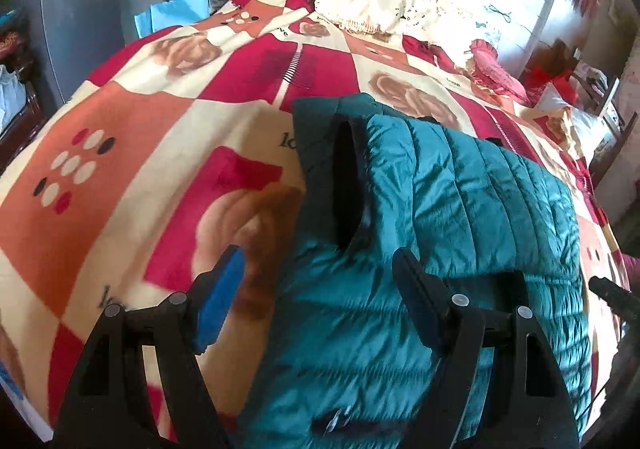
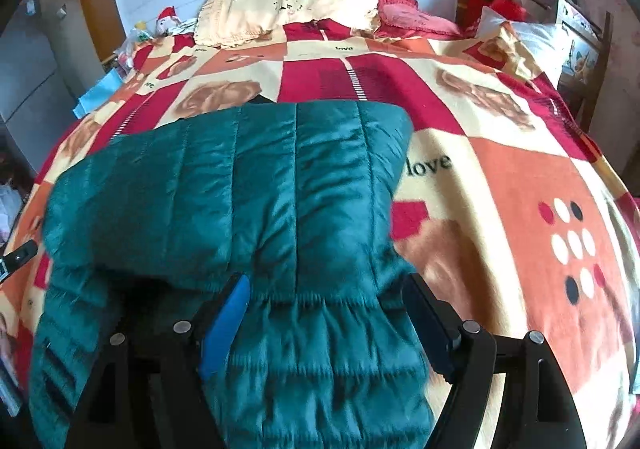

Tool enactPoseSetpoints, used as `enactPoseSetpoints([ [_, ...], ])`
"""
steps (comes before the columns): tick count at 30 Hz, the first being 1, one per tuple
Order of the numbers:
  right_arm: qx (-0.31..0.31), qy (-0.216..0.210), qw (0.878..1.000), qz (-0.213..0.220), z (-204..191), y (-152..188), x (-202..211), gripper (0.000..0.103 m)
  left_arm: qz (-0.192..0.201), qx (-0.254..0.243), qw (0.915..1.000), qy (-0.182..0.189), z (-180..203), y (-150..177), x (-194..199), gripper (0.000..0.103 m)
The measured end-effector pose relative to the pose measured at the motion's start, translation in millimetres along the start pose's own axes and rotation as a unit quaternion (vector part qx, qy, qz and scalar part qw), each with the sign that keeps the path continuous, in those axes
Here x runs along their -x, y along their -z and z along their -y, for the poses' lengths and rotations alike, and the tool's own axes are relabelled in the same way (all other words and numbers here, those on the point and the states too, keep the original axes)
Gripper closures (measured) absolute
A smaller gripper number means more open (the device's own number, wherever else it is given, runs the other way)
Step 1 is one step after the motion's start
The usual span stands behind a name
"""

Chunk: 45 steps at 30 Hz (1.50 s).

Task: Fold large clothes

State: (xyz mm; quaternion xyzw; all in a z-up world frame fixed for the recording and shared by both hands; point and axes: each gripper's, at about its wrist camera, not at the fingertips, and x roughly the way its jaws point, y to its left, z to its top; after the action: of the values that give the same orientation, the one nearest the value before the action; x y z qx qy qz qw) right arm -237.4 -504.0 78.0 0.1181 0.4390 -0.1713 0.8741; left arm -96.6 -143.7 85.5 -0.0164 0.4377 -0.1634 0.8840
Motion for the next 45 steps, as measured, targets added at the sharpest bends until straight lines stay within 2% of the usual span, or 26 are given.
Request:
enactPoseSetpoints([
  [2,-0.009,-0.018,1.0,-0.005,7.7,11.8,15.9,0.027,0.0,-0.003,1.0,-0.004,-5.7,10.4,11.3,0.026],
  [10,-0.045,-0.045,0.998,-0.017,37.1,60.5,64.5,0.026,-0.02,-0.001,0.9998,0.004,-22.8,55.5,39.7,0.026],
  [20,-0.027,-0.037,0.999,-0.027,46.8,121.3,108.4,0.022,-0.026,-0.032,0.9991,-0.001,-26.0,101.6,68.2,0.026],
  [27,0.003,-0.028,0.998,-0.053,44.2,159.2,112.6,0.022,-0.041,-0.065,0.997,-0.007,-29.3,137.0,79.2,0.026],
  [31,-0.007,-0.036,0.997,-0.067,49.8,177.8,105.5,0.022,-0.045,-0.067,0.9967,-0.013,-36.6,151.0,83.0,0.026],
  [45,-0.017,-0.067,0.992,-0.101,50.0,197.9,79.3,0.019,-0.055,-0.063,0.9962,-0.022,-50.4,161.1,85.0,0.026],
])
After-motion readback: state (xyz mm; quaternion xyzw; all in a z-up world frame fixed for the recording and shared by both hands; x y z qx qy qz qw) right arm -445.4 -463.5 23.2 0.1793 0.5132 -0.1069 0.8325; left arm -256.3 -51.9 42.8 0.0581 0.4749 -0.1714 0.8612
